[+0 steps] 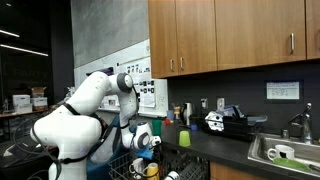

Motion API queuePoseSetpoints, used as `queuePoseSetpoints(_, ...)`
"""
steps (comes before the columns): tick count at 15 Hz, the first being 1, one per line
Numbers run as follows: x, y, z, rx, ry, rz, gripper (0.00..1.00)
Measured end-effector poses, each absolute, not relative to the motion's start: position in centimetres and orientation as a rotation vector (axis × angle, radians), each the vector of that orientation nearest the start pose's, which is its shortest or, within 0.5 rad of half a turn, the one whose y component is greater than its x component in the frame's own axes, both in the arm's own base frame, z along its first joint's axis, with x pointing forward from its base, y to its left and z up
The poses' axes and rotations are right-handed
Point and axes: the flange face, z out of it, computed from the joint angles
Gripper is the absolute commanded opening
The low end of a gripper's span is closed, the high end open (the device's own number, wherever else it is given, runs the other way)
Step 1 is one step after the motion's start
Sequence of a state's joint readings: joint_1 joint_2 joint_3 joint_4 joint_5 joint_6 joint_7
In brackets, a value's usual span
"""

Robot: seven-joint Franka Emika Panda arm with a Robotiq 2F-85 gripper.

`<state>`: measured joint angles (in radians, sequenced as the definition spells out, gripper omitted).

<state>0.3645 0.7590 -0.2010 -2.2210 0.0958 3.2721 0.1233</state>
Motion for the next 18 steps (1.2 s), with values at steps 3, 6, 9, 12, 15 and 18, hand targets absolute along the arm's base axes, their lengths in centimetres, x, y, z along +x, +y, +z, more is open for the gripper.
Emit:
queuePoseSetpoints(3,53.6,7.0,6.7,-3.181,-0.029,-0.519,0.97)
queuePoseSetpoints(6,53.8,6.9,6.1,-3.183,-0.026,-0.511,0.97)
queuePoseSetpoints(9,53.9,6.8,5.5,-3.181,-0.020,-0.504,0.97)
queuePoseSetpoints(12,54.0,6.8,5.0,-3.178,-0.016,-0.498,0.85)
queuePoseSetpoints(15,54.0,6.9,4.7,-3.175,-0.013,-0.492,0.58)
queuePoseSetpoints(18,54.0,6.3,4.5,-3.178,0.002,-0.488,0.36)
